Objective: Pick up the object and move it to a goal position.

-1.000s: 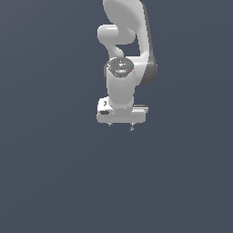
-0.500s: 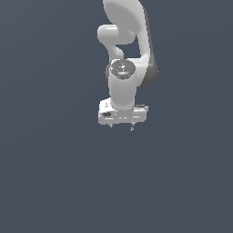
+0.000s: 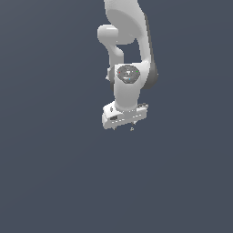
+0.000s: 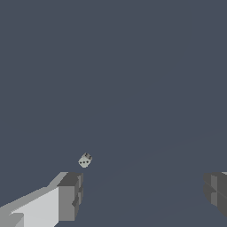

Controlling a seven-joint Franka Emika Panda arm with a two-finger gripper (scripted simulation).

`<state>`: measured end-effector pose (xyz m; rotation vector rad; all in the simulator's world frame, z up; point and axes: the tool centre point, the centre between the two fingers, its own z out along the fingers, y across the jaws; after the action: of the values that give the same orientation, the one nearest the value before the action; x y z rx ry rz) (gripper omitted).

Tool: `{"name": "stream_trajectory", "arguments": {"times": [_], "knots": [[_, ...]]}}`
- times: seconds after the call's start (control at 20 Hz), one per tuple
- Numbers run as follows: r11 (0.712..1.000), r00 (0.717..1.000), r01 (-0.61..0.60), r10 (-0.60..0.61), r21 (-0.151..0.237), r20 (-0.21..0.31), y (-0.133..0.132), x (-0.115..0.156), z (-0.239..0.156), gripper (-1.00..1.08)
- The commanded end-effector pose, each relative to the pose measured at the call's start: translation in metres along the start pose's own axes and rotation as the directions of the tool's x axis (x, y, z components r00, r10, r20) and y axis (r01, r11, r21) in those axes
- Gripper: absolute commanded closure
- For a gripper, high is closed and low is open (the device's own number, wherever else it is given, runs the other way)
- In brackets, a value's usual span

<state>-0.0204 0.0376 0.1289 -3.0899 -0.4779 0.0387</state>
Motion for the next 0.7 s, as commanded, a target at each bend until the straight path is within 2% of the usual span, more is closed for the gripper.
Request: {"name": "stream_trajectory", "arguments": {"times": [0.0,0.3,0.45,0.65], "knots": [[0.996,0.996,0.084,-0.084,-0.005,0.000,-0.005,-0.002,0.008,-0.92],[0.958,0.958,0.286,-0.286,-0.016,0.002,-0.019,-0.009,0.025,-0.92],[0.923,0.923,0.384,-0.384,-0.019,0.003,-0.026,-0.012,0.033,-0.92],[0.861,0.861,0.508,-0.508,-0.023,0.004,-0.036,-0.017,0.044,-0.92]]}}
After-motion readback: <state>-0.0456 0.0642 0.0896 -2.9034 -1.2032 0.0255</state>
